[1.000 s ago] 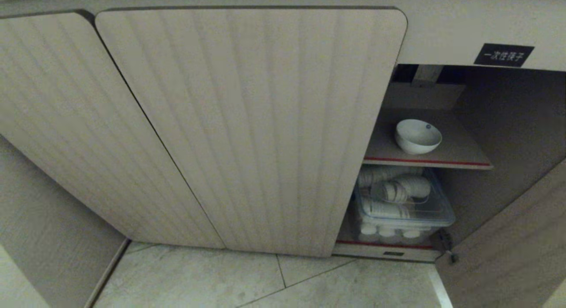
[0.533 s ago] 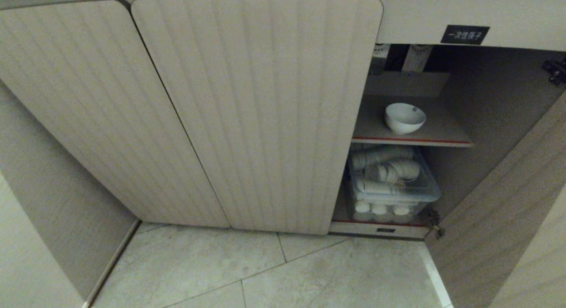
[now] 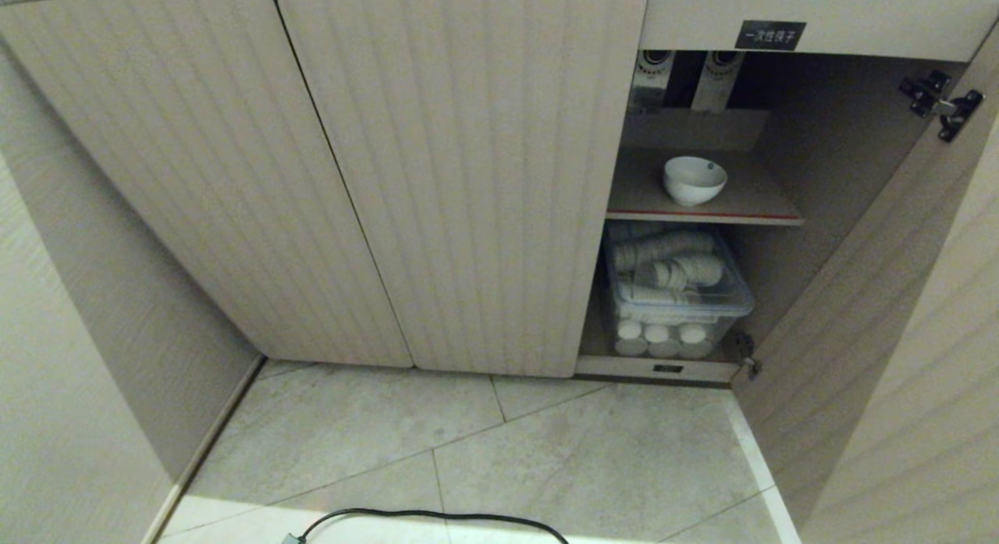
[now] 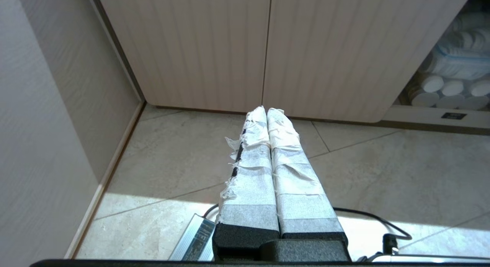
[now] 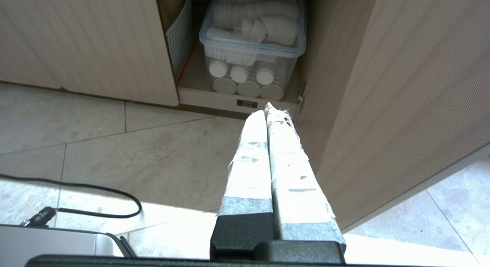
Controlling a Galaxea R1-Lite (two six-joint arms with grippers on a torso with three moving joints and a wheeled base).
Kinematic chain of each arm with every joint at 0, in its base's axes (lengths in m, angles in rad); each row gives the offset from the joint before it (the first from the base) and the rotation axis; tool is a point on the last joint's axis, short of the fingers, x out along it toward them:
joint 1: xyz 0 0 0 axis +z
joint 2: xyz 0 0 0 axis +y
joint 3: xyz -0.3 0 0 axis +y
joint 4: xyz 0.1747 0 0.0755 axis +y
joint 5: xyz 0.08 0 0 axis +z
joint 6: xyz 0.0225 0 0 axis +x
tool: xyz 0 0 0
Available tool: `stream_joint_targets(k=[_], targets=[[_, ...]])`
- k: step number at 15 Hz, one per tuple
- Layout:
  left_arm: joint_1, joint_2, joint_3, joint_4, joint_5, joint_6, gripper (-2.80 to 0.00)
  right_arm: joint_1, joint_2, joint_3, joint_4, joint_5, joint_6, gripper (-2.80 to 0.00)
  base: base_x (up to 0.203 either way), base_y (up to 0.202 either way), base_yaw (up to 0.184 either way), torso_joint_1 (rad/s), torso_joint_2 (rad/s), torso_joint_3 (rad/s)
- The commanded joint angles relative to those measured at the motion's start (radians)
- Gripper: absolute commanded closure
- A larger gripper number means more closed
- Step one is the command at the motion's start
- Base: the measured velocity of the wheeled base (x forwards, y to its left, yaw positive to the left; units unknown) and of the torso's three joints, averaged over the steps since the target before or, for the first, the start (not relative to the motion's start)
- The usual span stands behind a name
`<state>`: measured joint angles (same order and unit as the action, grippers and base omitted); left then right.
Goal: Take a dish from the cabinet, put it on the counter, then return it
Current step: Close the cabinet door
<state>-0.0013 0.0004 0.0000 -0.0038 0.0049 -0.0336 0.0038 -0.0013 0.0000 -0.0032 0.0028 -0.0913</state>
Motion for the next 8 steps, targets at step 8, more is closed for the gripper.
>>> stream_joint_targets(k=[8], targets=[[0.000, 0.000, 0.000, -0.001, 0.001, 0.000, 0.00, 0.001, 0.001, 0.000, -0.001, 0.000, -0.001, 0.00, 0.000, 0.000, 0.000, 0.000, 0.00, 0.000]])
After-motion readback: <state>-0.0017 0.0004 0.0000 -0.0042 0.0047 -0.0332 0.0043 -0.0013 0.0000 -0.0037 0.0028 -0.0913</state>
